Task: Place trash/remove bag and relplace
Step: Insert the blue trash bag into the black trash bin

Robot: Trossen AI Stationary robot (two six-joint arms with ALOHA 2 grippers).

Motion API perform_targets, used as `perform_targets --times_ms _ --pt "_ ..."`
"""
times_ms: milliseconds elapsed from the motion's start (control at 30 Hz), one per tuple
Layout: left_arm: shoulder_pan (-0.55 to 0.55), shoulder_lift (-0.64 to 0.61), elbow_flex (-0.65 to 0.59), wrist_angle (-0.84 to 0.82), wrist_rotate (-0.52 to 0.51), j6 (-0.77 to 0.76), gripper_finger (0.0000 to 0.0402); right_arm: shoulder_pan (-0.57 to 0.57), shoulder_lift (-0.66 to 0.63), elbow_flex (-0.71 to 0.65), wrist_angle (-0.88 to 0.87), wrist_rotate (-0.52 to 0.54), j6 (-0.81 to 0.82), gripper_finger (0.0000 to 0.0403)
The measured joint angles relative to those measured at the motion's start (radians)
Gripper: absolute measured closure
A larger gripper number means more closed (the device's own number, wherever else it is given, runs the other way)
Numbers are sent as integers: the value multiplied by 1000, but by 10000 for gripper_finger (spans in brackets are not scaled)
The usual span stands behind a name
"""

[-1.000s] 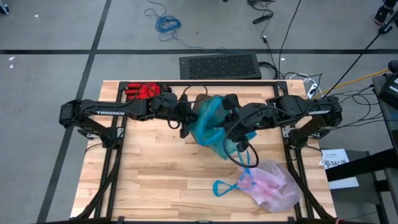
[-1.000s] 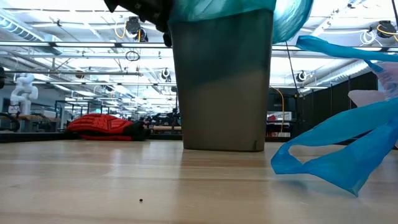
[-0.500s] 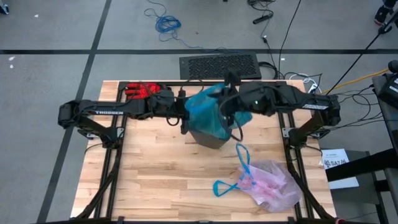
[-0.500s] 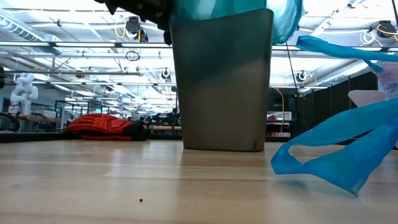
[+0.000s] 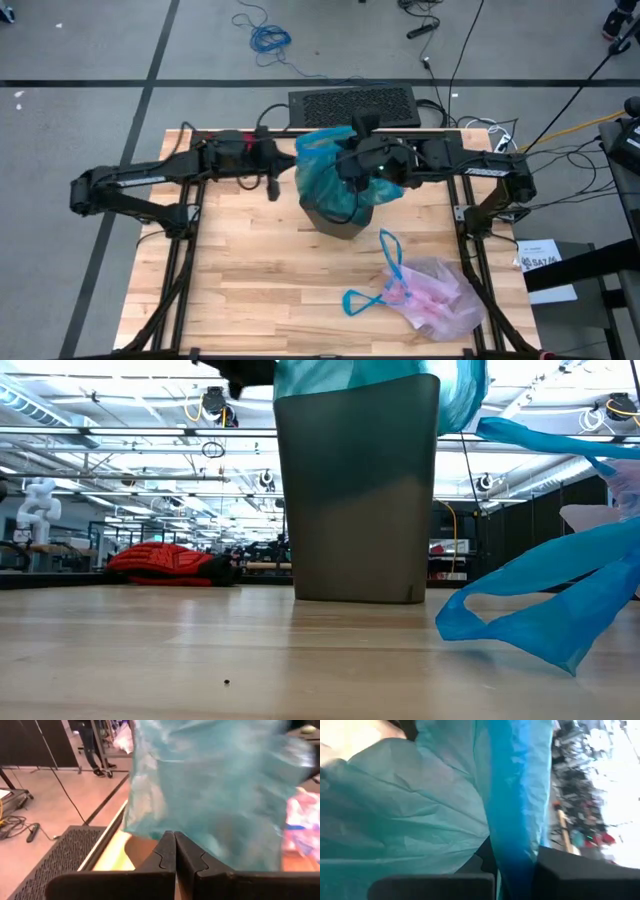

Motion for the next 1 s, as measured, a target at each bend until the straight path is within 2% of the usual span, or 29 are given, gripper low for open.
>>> perform_targets --times_ms 133,233,367,500,667,867,1000 --pt "-29 -65 0 -110 -5 -3 402 35 -12 0 -8 98 -19 403" --pt "-82 -81 -32 -89 -4 -11 402 66 -26 0 -51 111 12 403" --pt "-148 -37 -154 122 15 -52 402 82 -24 -1 -91 110 44 403" --pt "-144 77 -231 346 -19 -94 402 84 -25 -1 -77 109 51 403" --pt "-143 210 -191 557 61 -120 402 80 -24 -1 -77 103 58 403" --pt "-159 332 -111 591 60 -143 402 58 -24 -1 -78 94 105 403" --pt "-179 394 -73 582 33 -138 402 33 -24 -1 -83 22 133 403"
